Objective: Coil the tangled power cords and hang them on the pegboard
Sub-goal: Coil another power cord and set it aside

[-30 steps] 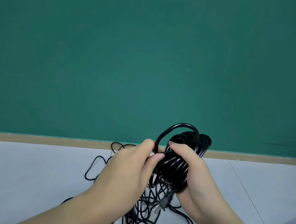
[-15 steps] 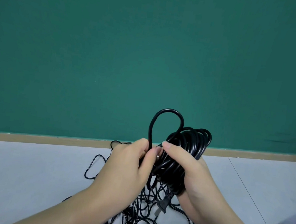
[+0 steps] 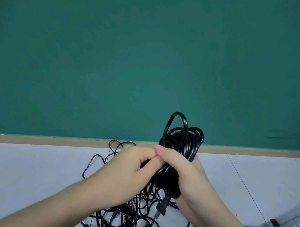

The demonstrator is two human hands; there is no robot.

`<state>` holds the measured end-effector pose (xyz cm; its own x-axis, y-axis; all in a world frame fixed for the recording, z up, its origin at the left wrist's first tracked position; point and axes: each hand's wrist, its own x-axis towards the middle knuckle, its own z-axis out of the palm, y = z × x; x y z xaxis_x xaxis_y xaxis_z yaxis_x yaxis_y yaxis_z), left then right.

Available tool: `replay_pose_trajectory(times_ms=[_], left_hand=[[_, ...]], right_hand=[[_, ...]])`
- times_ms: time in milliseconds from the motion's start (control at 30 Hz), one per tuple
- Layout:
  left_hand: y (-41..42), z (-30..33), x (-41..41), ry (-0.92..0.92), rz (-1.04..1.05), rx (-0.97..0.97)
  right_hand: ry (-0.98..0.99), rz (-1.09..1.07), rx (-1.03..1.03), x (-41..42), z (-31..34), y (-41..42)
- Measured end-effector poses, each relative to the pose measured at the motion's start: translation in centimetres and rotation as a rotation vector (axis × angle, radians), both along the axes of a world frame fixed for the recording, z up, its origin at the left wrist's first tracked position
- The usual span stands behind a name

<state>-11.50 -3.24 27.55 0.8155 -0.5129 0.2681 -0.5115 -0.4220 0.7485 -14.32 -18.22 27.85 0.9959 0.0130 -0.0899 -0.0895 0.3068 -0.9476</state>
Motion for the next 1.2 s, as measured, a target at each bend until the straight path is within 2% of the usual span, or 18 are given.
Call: replay_pose_trajectory(times_ms=[67,167,233,367,500,600,767,933,1000,1100,1200], left_hand=[[0.4,0.1,0.4,0.018,-0.020,0.016],[0.8,0.1,0.1,0.088,-0.008,-0.065],[1.1,0.0,-0.2,0.054,0.034,-0.069],[2.5,0.3,0.6,0.041,0.040,0.175],[5.2,1.0,2.6,0.212,0.009,0.227],[6.9,1.3,3.8,0.256,-0.005,0.286],[7.6,1.9,4.4,0.207,0.079,0.319],[5.7,1.9,3.4,-0.045,0.174,0.235],[4.6,1.3,2.9,-0.091,0.178,0.161],[3.1,0.6,2.3,-0.073,0.167,0.031],[2.0,0.3,1.9,0.022,0.190,-0.081]], right_hand=[[0.040,-0.080,0.052,0.6,0.0,-0.1],[0.081,-0.146,0.209,1.0,0.4,-0.5],[0.094,-0.152,0.267,1.2,0.9,-1.0],[0.064,-0.232,0.422,1.8,2.2,-2.5],[0.004,-0.186,0.537,1.9,2.7,-4.2],[-0.030,-0.093,0.578,1.6,2.9,-4.7],[0.073,0.125,0.399,0.4,2.0,-3.4],[0.234,0.193,0.202,-0.1,0.5,-1.6],[0.254,0.202,0.137,0.0,-0.1,-1.0],[0.247,0.202,0.155,0.1,-0.4,-0.4],[0.218,0.181,0.194,0.3,-0.2,-0.2]])
